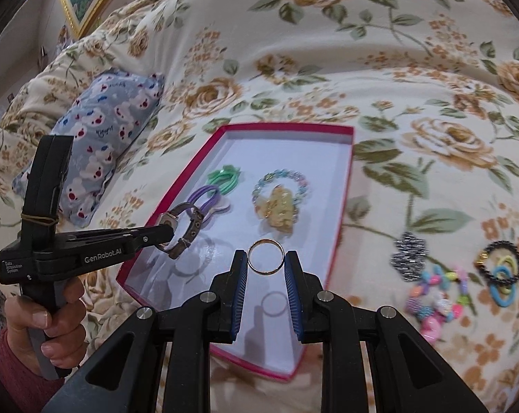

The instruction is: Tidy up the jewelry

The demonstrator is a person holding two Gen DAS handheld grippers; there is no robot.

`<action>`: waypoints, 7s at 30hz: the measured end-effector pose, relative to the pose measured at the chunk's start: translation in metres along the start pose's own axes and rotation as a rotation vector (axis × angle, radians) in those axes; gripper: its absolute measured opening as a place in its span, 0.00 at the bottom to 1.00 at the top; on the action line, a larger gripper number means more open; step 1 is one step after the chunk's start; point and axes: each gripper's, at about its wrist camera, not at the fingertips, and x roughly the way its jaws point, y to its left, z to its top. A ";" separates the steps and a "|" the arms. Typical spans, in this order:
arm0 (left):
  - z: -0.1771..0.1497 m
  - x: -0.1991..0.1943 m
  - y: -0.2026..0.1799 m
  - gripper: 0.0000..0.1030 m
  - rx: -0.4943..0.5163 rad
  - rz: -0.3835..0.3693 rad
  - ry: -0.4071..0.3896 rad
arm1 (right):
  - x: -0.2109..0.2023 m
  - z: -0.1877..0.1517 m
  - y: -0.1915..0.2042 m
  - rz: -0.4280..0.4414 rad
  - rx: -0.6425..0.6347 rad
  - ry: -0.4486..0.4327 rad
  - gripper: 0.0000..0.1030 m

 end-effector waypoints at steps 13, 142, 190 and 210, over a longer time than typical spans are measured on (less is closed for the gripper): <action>0.019 0.031 0.001 0.07 0.027 0.066 0.000 | 0.048 0.005 -0.002 -0.019 -0.021 0.089 0.21; -0.017 0.027 -0.185 0.15 0.305 -0.255 -0.004 | -0.094 -0.026 -0.200 -0.261 0.351 -0.165 0.05; -0.031 -0.034 -0.070 0.15 0.097 -0.182 -0.082 | -0.101 -0.031 -0.140 -0.210 0.292 -0.185 0.07; -0.039 -0.042 -0.007 0.15 -0.002 -0.129 -0.090 | -0.071 -0.002 -0.025 0.020 0.113 -0.158 0.07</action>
